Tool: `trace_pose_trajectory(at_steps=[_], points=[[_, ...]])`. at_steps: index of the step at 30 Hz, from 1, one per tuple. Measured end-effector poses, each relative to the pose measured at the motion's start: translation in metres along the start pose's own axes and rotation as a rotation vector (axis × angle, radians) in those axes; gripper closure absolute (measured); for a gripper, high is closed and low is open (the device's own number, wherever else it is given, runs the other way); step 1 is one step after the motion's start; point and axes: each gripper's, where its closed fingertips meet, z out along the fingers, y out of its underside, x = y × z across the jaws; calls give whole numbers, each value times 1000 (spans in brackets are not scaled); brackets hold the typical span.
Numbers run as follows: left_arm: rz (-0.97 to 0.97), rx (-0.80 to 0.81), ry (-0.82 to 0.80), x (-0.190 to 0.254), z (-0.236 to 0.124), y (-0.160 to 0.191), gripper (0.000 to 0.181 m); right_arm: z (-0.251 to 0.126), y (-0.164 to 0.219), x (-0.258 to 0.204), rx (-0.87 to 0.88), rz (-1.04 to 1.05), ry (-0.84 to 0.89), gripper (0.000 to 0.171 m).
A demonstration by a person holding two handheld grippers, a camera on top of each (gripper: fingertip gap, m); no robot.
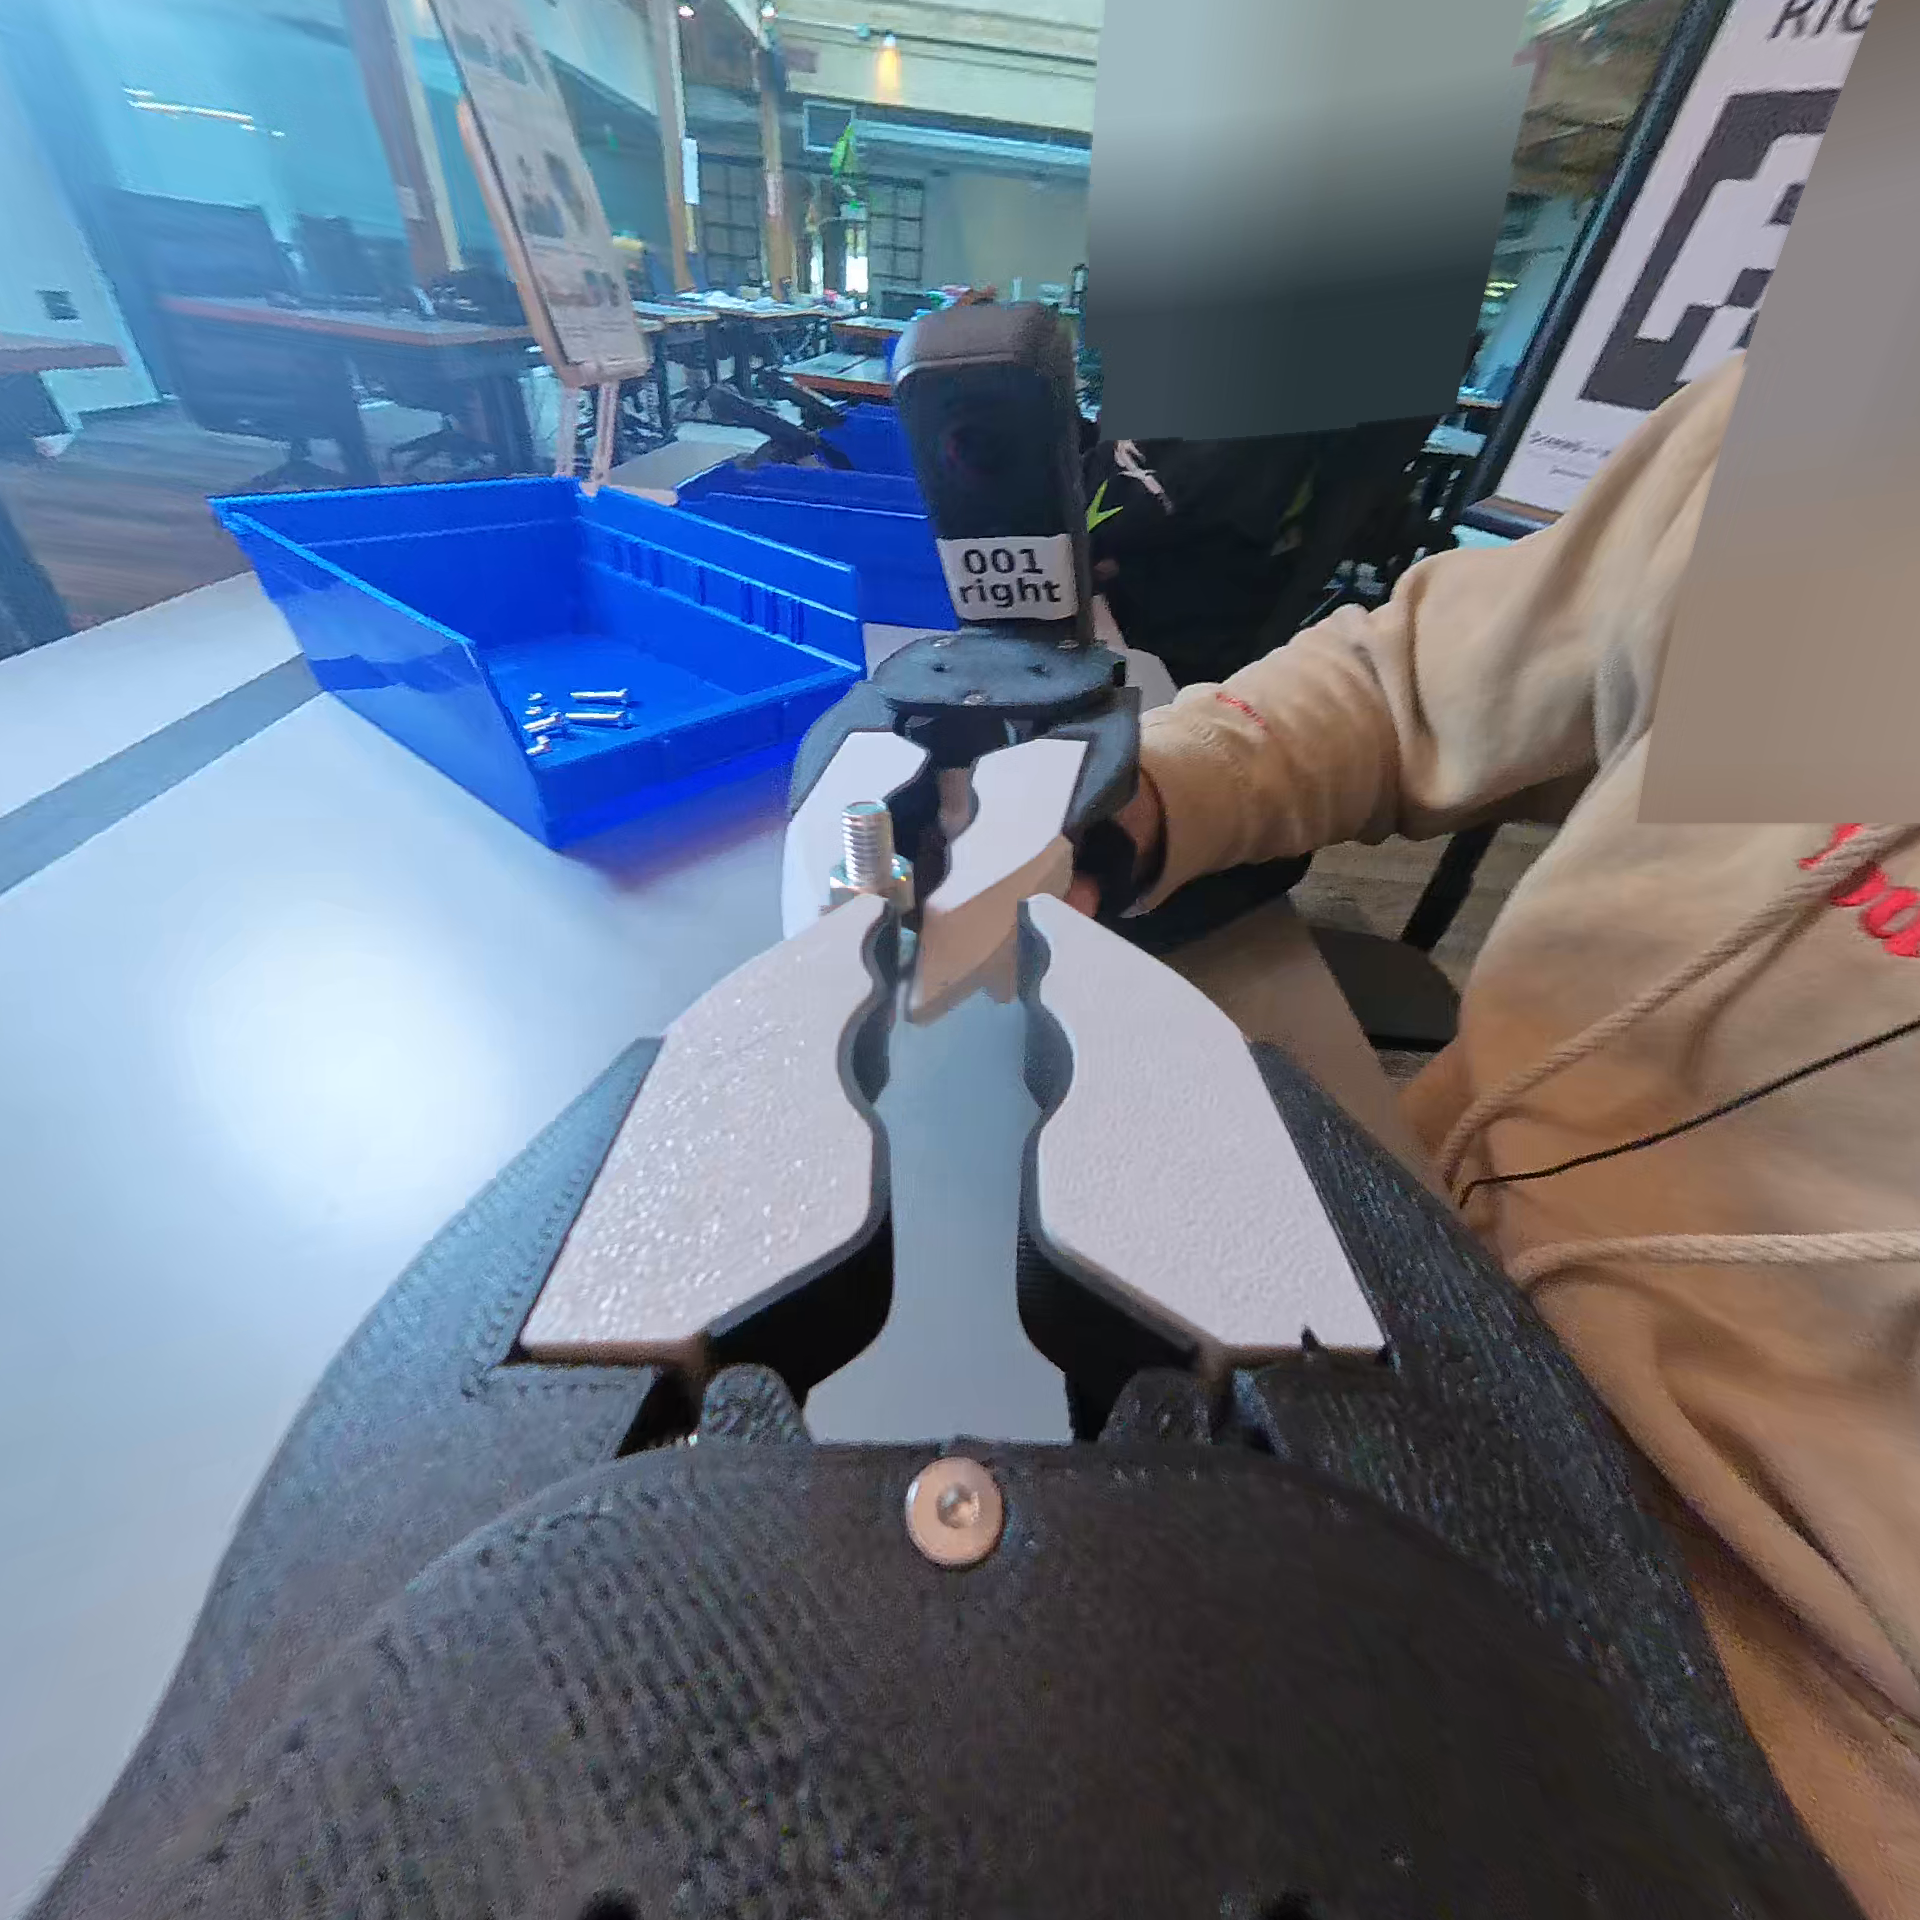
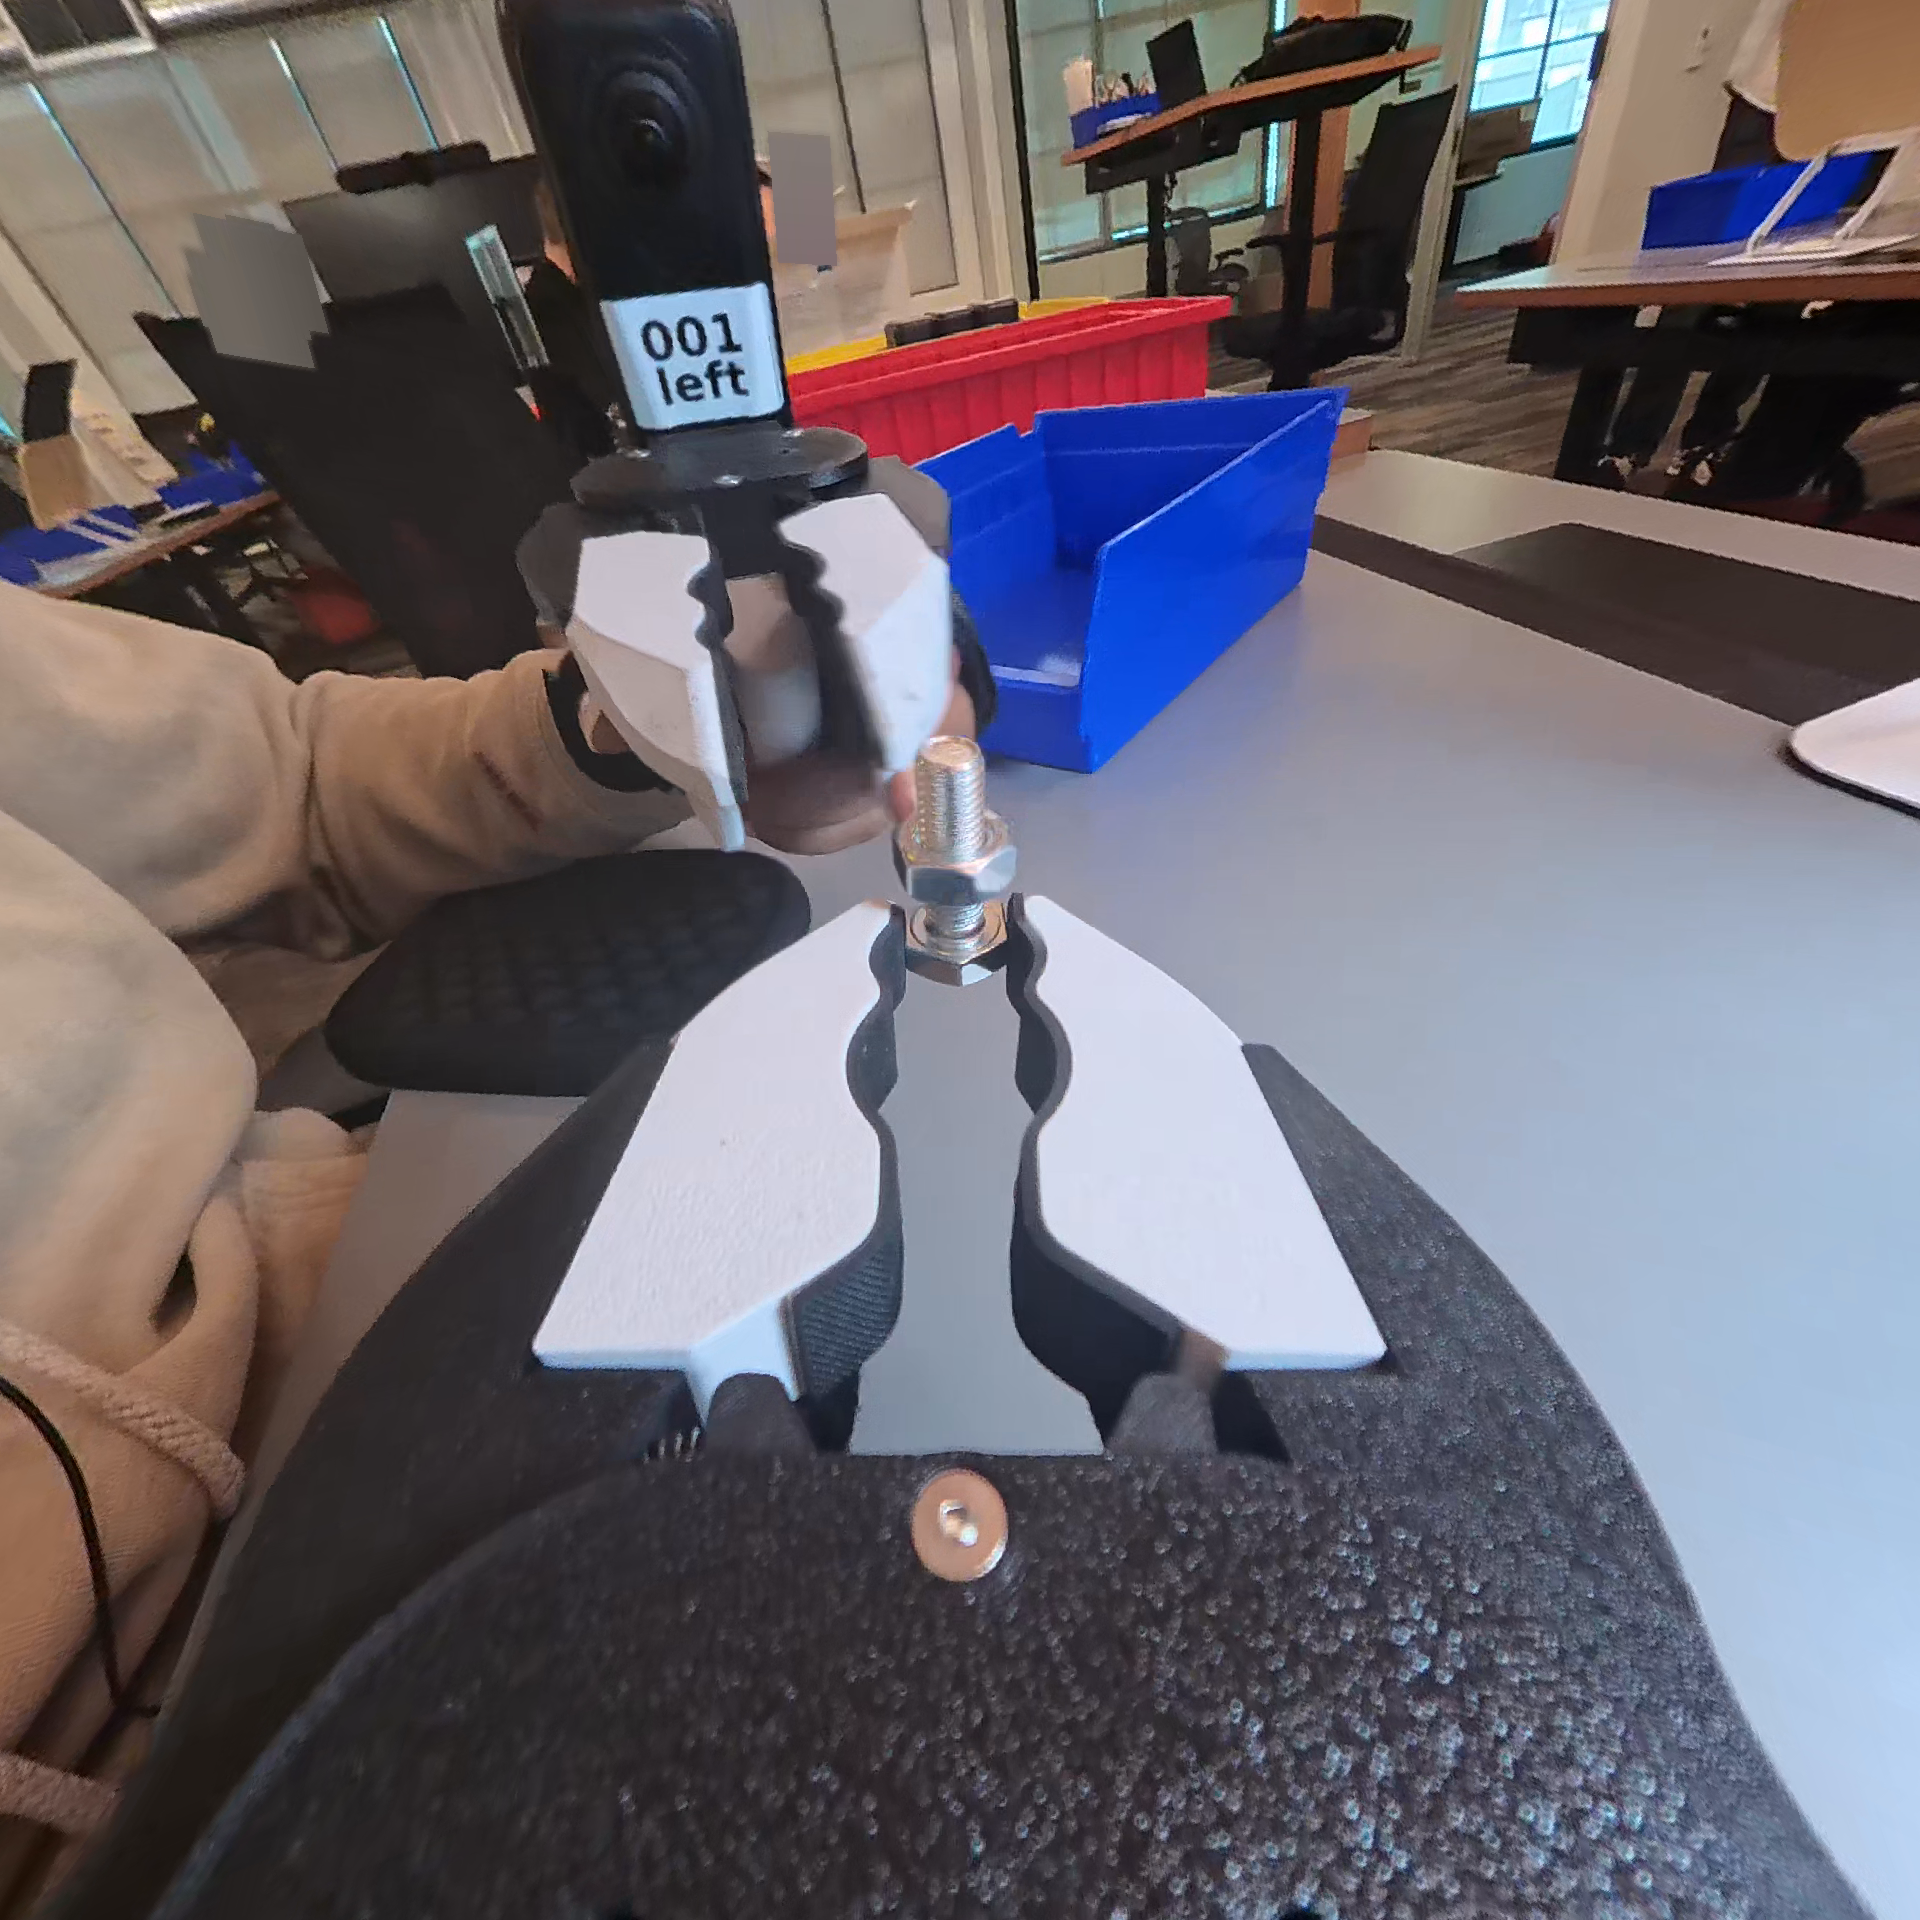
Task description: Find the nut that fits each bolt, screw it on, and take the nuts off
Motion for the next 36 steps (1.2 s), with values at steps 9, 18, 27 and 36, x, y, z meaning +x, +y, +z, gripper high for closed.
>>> trace_pose_trajectory(at_steps=[9, 18, 27, 36], points=[[0, -17, 83, 11, -2, 4, 179, 1, 2, 0, -19, 5, 7, 153], [22, -50, -13, -1, 13, 17, 136, 10, 12, -13, -71, 2, -44, 153], [2, 2, 14, -1, -2, 2, 163, 0, 5, 7, -41, 33, 28, 153], [4, -58, 32, 3, 4, 12, 165, 7, 11, -3, -70, 9, 9, 153]])
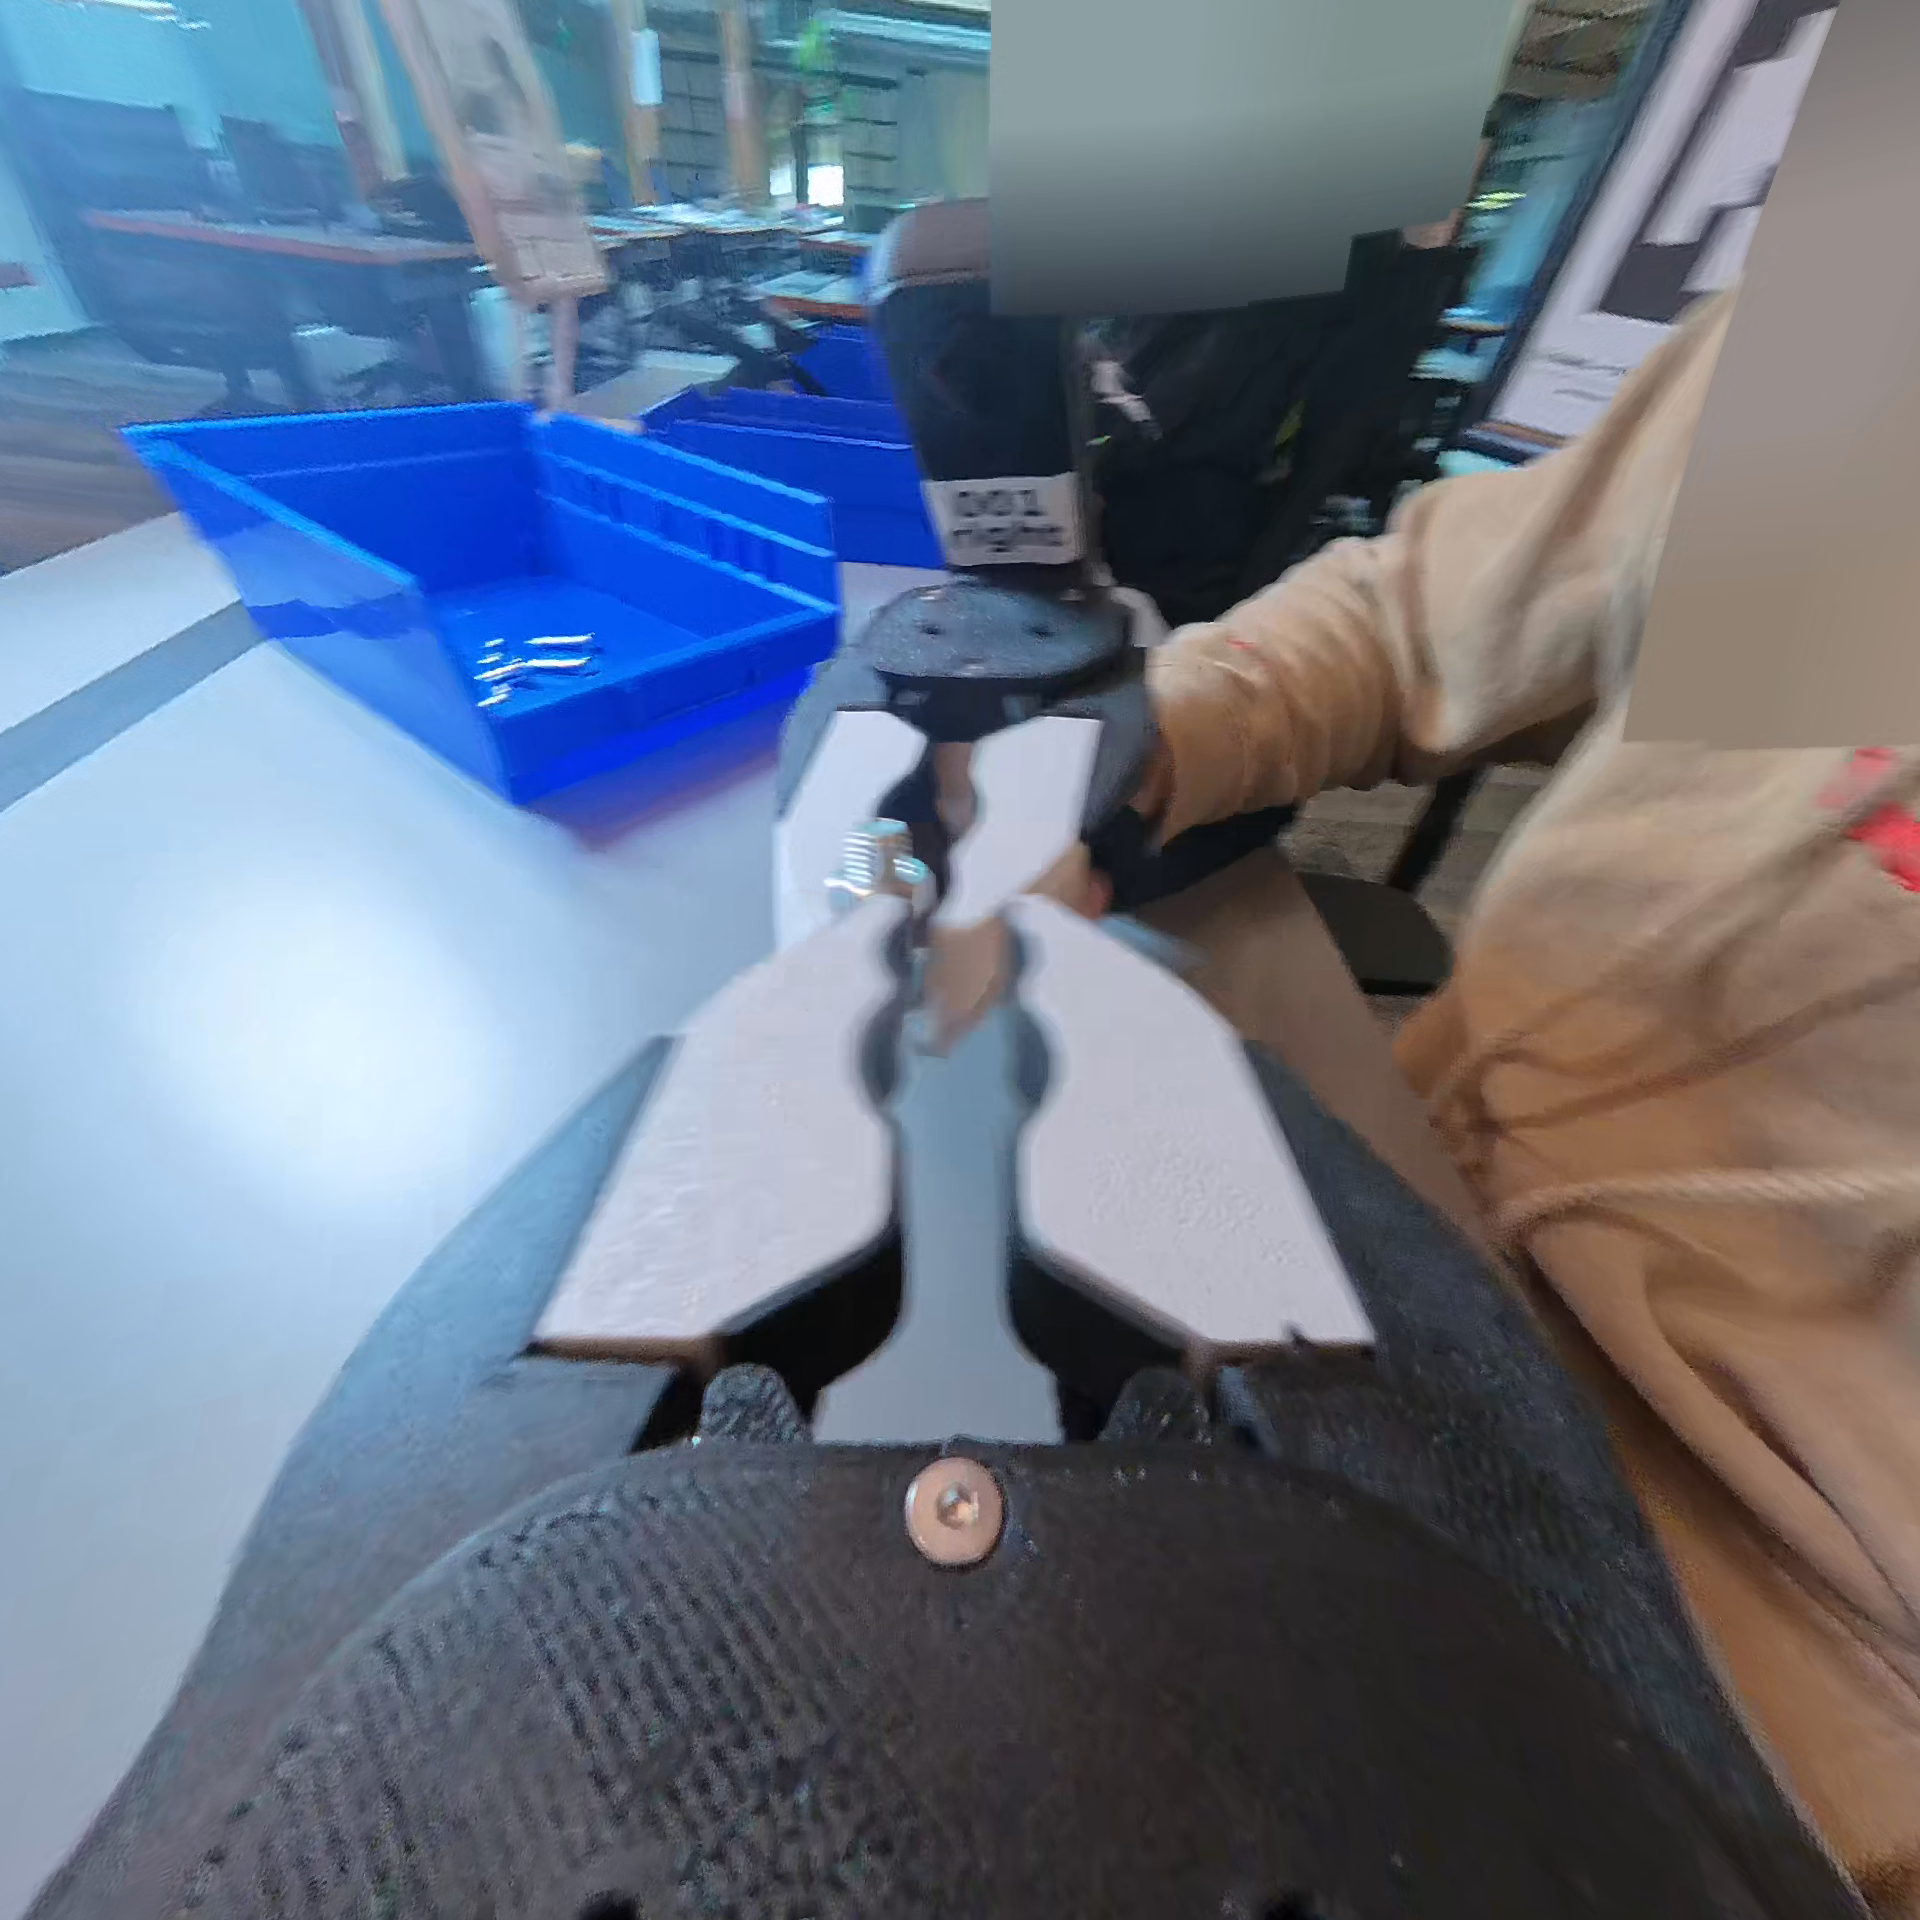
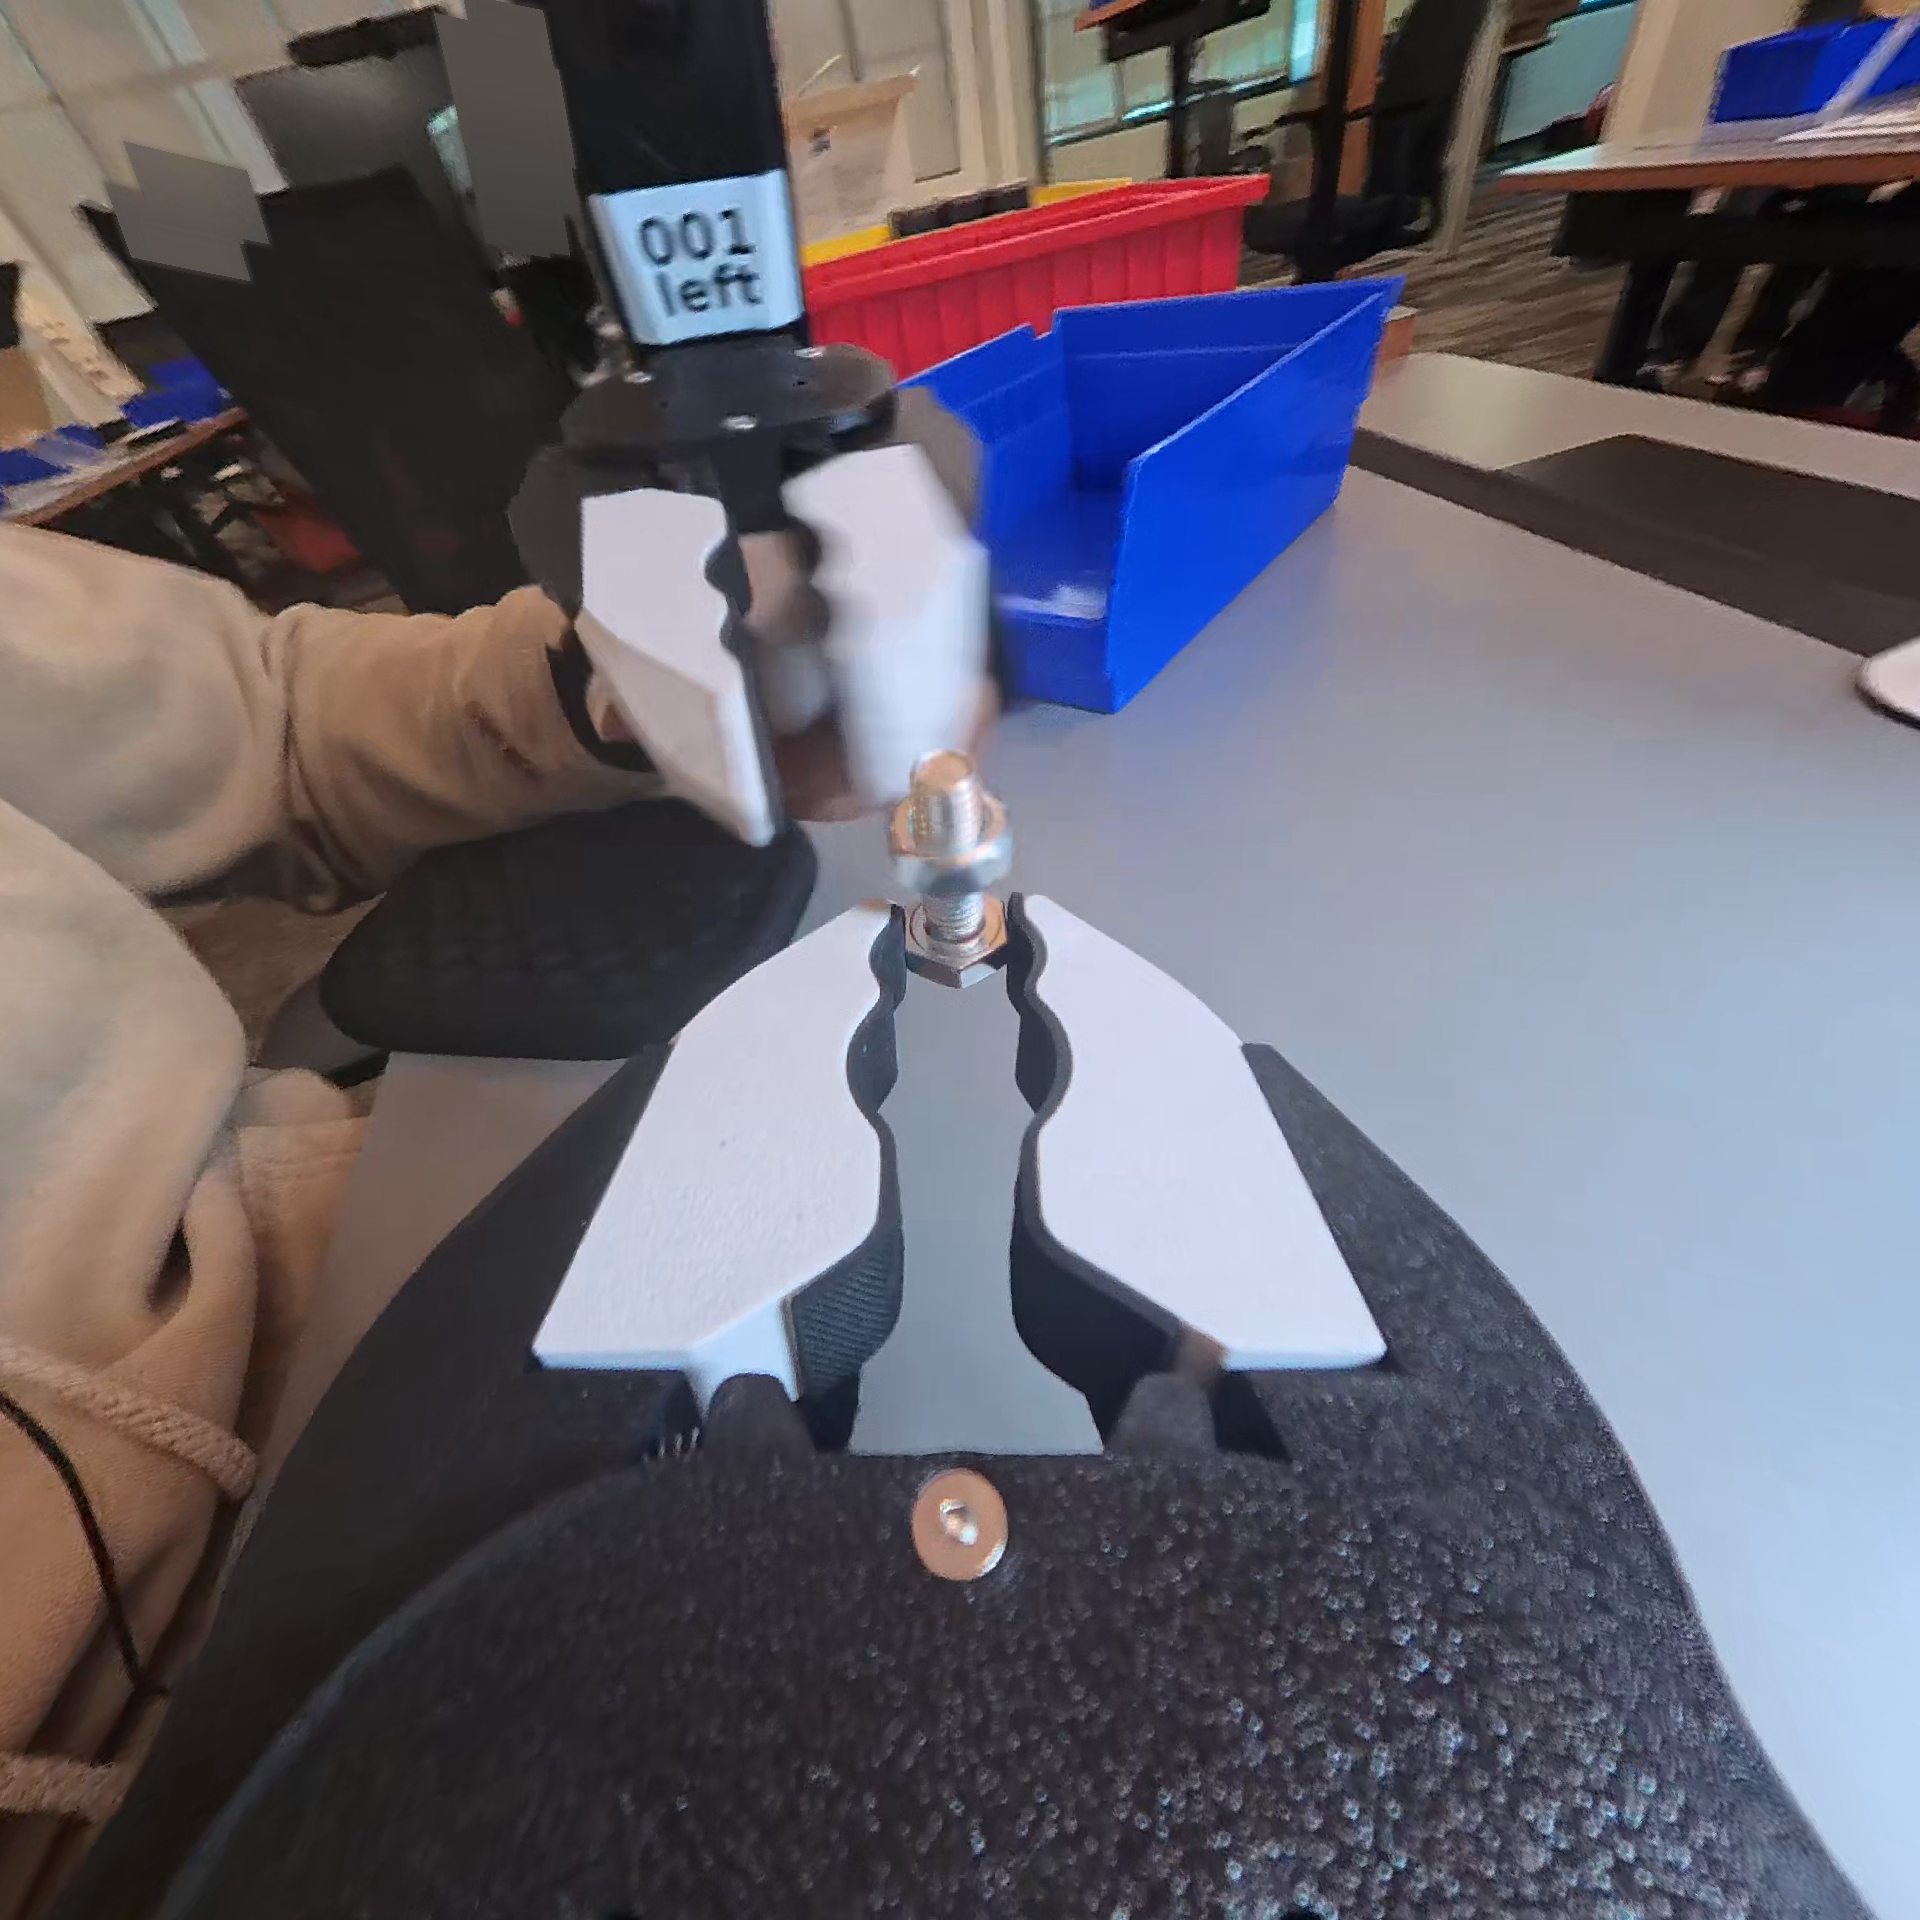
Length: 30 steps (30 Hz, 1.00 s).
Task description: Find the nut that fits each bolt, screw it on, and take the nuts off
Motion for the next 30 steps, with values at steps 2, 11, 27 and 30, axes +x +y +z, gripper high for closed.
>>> trace_pose_trajectory(at_steps=[2, 11, 27, 30], points=[[-18, 42, 53, 5, -9, -7, 181, -6, -5, 9, 22, 30, 18, 153], [33, 31, -60, -6, 8, 0, 138, 5, 5, -9, -30, 4, -49, 153], [47, 23, -60, -6, 7, 1, 137, 6, 7, -12, -43, 24, -68, 153], [48, -31, -15, 3, 9, 8, 141, 4, 5, -10, -38, 32, -64, 153]])
